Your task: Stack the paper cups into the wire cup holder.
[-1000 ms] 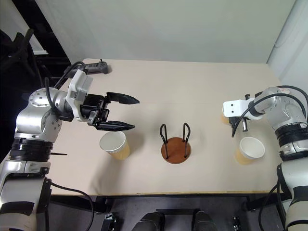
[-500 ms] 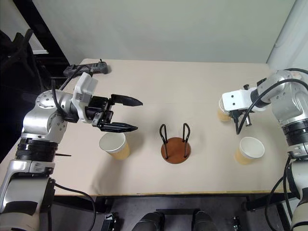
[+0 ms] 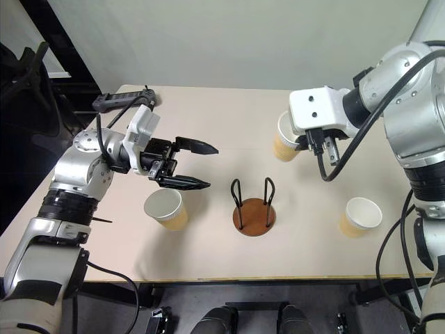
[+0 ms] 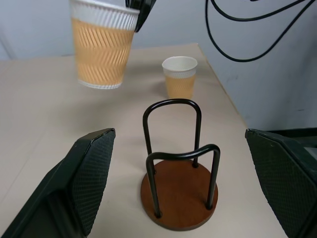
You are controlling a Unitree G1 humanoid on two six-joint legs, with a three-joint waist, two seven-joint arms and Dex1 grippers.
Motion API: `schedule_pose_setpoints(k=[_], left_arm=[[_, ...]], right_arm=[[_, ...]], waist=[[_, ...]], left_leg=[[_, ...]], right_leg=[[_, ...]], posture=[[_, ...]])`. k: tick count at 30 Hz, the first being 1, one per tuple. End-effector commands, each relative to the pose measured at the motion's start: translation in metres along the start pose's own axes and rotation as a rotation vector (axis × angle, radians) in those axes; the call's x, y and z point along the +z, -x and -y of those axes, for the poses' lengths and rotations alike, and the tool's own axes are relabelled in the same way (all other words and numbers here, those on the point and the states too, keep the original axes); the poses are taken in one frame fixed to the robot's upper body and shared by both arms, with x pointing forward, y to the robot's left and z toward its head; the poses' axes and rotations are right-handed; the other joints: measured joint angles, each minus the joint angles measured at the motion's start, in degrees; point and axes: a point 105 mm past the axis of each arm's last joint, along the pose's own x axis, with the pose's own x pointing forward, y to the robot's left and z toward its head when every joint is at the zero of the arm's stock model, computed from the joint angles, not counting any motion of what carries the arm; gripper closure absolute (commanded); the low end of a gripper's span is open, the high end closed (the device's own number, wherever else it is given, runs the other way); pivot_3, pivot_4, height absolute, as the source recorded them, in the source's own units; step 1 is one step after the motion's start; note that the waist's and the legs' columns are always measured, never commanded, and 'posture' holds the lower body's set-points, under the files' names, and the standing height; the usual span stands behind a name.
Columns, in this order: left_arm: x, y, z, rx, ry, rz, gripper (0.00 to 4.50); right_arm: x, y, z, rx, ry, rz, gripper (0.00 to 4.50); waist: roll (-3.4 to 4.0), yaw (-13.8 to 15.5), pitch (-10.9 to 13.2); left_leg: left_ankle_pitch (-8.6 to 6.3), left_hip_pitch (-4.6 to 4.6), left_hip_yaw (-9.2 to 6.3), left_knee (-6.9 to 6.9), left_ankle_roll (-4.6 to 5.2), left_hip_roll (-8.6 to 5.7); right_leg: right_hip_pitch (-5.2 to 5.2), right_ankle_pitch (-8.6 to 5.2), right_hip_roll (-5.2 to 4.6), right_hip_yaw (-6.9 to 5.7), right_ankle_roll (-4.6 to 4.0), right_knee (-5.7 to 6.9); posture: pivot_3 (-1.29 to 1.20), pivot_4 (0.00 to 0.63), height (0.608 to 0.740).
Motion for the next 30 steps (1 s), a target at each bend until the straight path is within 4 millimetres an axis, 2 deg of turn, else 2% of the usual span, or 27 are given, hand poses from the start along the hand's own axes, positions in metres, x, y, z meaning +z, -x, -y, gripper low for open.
schedule_pose_setpoints(k=[1,9,17,23,30], left_arm=[[0.012,-0.004,-0.001,-0.05,-0.054,0.016,0.0],[0.012,-0.012,-0.005,-0.074,-0.062,0.021,0.0],[0.012,-0.018,-0.008,-0.088,-0.067,0.029,0.0],[0.013,-0.02,-0.009,-0.093,-0.074,0.036,0.0],[0.013,-0.021,-0.01,-0.089,-0.087,0.042,0.0]], right_arm=[[0.018,0.004,-0.001,0.01,0.041,0.033,4.48],[0.027,-0.007,-0.019,0.082,0.023,0.065,4.48],[0.027,-0.015,-0.034,0.138,-0.004,0.063,4.48],[0.033,-0.019,-0.038,0.168,0.003,0.079,4.48],[0.047,-0.016,-0.029,0.158,0.023,0.109,4.48]], waist=[[0.0,0.02,0.0],[0.0,0.03,0.0],[0.0,0.07,0.0],[0.0,0.03,0.0],[0.0,-0.01,0.0]], left_leg=[[0.0,-0.01,-0.01,0.0,0.0,-0.01],[-0.02,-0.08,-0.01,0.0,0.02,-0.03],[0.0,-0.07,0.0,0.03,0.02,-0.04],[0.01,-0.05,0.01,0.08,0.04,-0.03],[0.02,-0.06,0.02,0.08,0.05,-0.03]], right_leg=[[0.0,-0.04,0.0,0.0,0.01,0.01],[-0.03,-0.15,0.0,0.0,0.08,0.03],[-0.01,-0.18,0.0,0.01,0.13,0.07],[0.0,-0.17,0.0,0.02,0.13,0.12],[-0.01,-0.19,0.02,0.02,0.15,0.11]], posture=[[0.0,0.15,0.74],[0.0,0.15,0.74],[0.0,0.15,0.74],[0.0,0.15,0.74],[0.0,0.15,0.74]])
